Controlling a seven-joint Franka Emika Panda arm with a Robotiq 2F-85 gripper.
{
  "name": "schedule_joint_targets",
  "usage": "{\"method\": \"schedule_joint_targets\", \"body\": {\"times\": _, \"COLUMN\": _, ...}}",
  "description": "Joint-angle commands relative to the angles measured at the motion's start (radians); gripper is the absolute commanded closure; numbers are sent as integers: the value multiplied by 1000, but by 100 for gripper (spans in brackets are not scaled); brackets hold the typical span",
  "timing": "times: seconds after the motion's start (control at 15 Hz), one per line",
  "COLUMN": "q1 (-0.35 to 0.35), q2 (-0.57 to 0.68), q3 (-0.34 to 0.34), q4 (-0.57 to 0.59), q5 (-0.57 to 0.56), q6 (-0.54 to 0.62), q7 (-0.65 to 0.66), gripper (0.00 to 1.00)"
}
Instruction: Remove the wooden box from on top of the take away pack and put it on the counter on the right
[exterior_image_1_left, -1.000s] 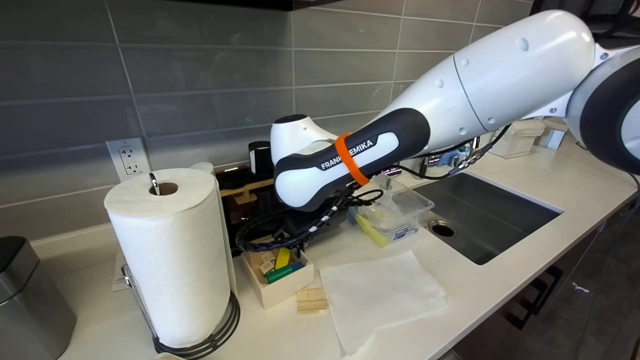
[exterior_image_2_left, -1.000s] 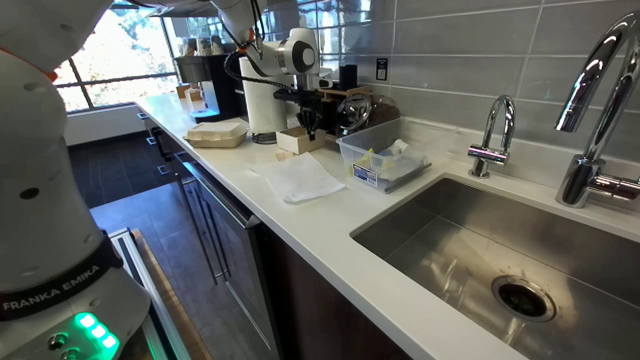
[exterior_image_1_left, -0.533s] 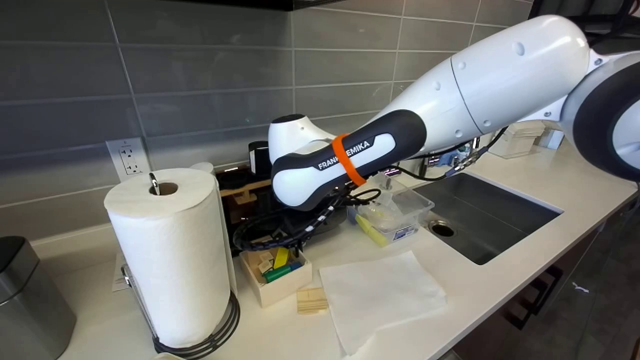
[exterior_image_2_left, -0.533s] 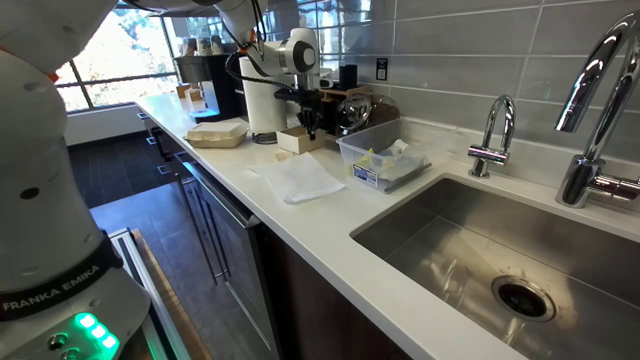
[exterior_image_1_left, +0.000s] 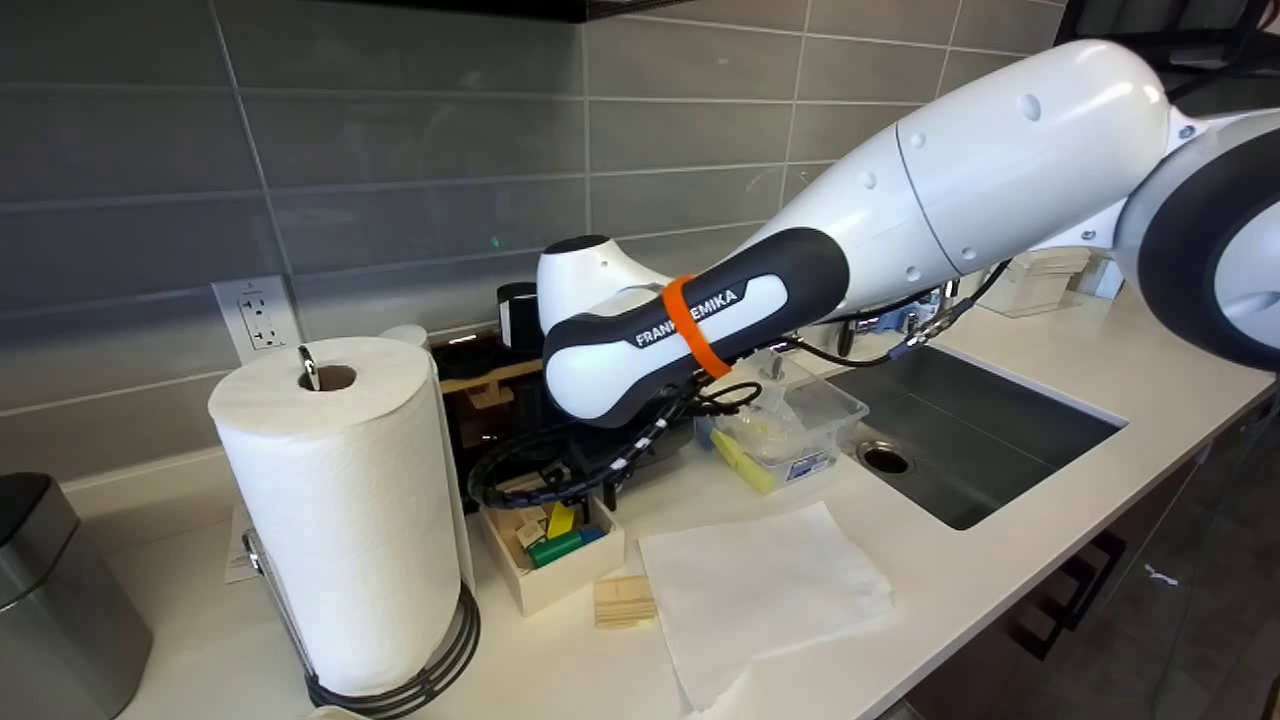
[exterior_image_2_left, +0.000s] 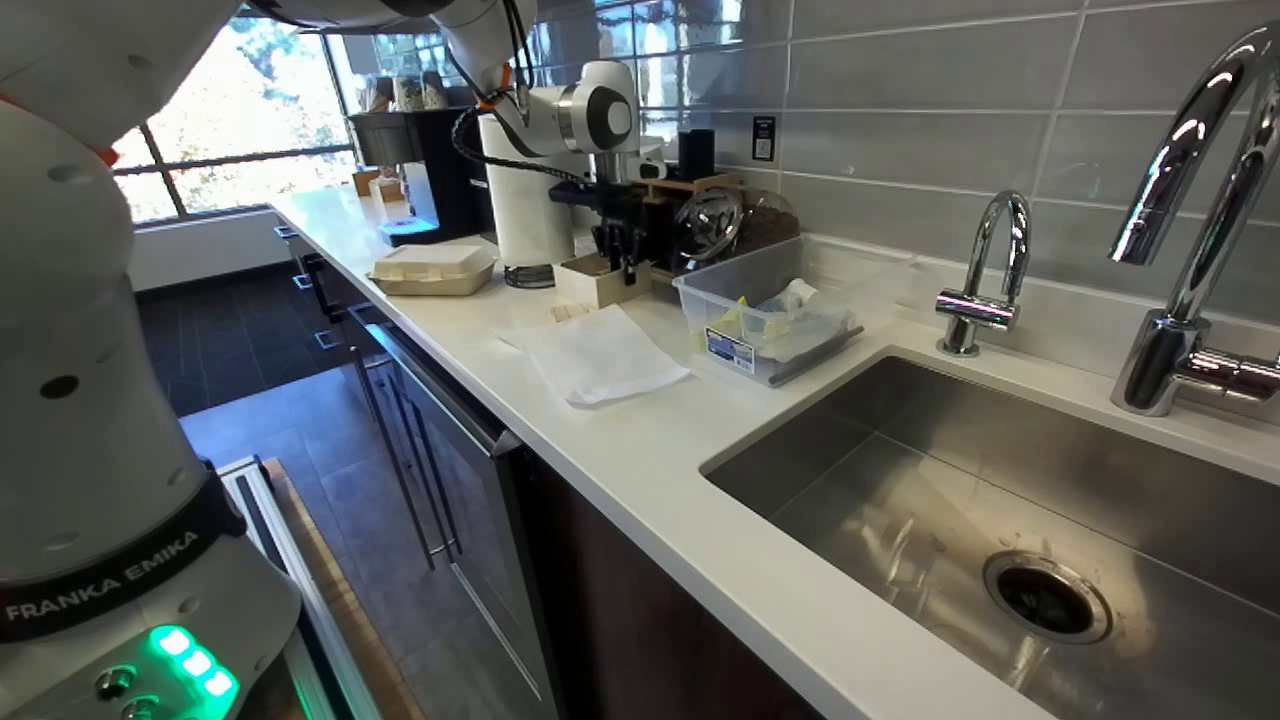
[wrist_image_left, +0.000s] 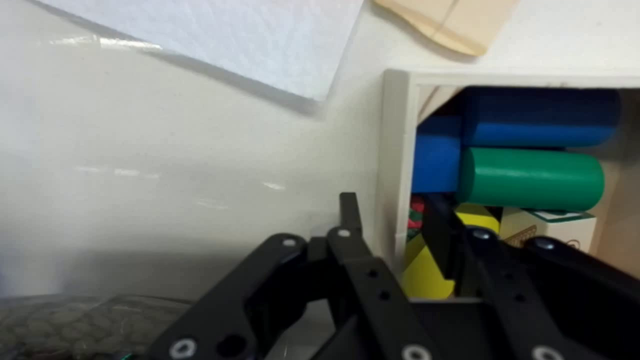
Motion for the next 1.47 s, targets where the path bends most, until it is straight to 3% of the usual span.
{"method": "schedule_joint_targets", "body": {"times": 0.0, "q1": 3, "q2": 4, "q3": 7, "q4": 41, "q5": 1, "q6": -19, "q7": 8, "gripper": 30}}
{"method": "schedule_joint_targets", "body": {"times": 0.13, "q1": 2, "q2": -35, "q3": 9, "q4": 31, "q5": 6, "q6": 2, "q7": 16, "gripper": 14}}
{"method": "schedule_joint_targets", "body": {"times": 0.27, "q1": -10, "q2": -100, "q3": 15, "q4": -30, "q5": 16, "q6": 97, "q7": 18, "gripper": 1}}
{"method": "schedule_joint_targets", "body": {"times": 0.6, "q1": -48, "q2": -270, "q3": 77, "q4": -274, "q5": 31, "q6": 474, "q7": -133, "gripper": 0}}
{"method": "schedule_joint_targets", "body": {"times": 0.8, "q1": -67, "q2": -365, "q3": 110, "q4": -412, "q5": 41, "q6": 637, "q7": -195, "gripper": 1}}
{"method": "schedule_joint_targets", "body": {"times": 1.0, "q1": -69, "q2": -466, "q3": 128, "q4": -551, "q5": 62, "q6": 720, "q7": -186, "gripper": 0}}
{"method": "schedule_joint_targets", "body": {"times": 1.13, "q1": -29, "q2": -553, "q3": 75, "q4": -647, "q5": 24, "q6": 745, "q7": -121, "gripper": 0}}
{"method": "schedule_joint_targets", "body": {"times": 1.2, "q1": 20, "q2": -605, "q3": 4, "q4": -694, "q5": -29, "q6": 734, "q7": -30, "gripper": 0}}
{"method": "schedule_joint_targets", "body": {"times": 1.27, "q1": 18, "q2": -650, "q3": 3, "q4": -741, "q5": -39, "q6": 753, "q7": 3, "gripper": 0}}
{"method": "schedule_joint_targets", "body": {"times": 1.4, "q1": 70, "q2": -764, "q3": -85, "q4": -835, "q5": -136, "q6": 733, "q7": 145, "gripper": 0}}
